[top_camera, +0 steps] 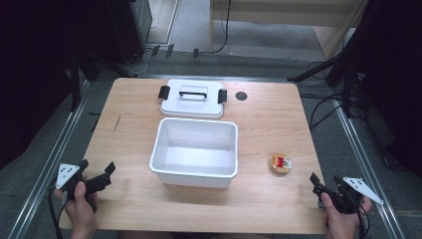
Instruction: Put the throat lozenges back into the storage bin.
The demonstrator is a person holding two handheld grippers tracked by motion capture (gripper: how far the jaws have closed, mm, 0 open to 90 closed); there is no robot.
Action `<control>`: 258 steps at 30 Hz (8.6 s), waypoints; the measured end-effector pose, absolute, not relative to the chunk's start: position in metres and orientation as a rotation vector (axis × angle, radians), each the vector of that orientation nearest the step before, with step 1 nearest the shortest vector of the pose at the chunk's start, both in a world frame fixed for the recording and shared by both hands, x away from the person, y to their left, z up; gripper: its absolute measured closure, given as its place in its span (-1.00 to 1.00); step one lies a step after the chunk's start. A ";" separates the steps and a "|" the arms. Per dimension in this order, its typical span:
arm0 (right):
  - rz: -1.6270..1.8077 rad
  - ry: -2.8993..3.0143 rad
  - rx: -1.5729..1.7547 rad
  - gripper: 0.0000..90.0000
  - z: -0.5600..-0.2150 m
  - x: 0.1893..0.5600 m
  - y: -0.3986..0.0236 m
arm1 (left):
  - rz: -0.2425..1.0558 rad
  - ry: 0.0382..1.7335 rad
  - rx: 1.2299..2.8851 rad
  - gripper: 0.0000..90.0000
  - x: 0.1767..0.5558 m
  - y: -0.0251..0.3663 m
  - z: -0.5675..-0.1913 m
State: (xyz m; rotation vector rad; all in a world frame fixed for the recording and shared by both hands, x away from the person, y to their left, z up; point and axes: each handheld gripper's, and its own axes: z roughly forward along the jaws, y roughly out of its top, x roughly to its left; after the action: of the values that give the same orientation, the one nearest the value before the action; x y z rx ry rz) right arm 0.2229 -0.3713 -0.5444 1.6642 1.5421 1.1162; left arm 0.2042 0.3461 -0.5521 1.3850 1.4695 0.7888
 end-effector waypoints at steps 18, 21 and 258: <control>0.843 1.848 1.662 -0.67 -0.524 0.251 -0.342 | 0.796 1.465 1.392 -0.99 0.204 0.345 -0.552; 0.782 1.947 1.645 -0.68 -0.517 0.258 -0.334 | 0.796 1.465 1.392 -0.99 0.204 0.345 -0.552; 0.055 2.939 0.371 -0.55 -0.443 0.344 -0.040 | 0.772 1.472 1.394 -0.99 0.206 0.346 -0.552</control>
State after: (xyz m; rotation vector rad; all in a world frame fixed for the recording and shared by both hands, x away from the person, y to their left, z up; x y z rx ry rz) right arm 0.3445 -0.0403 -0.4433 0.3707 2.9388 0.0553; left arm 0.2062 0.3464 -0.5522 1.3937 1.4715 0.7716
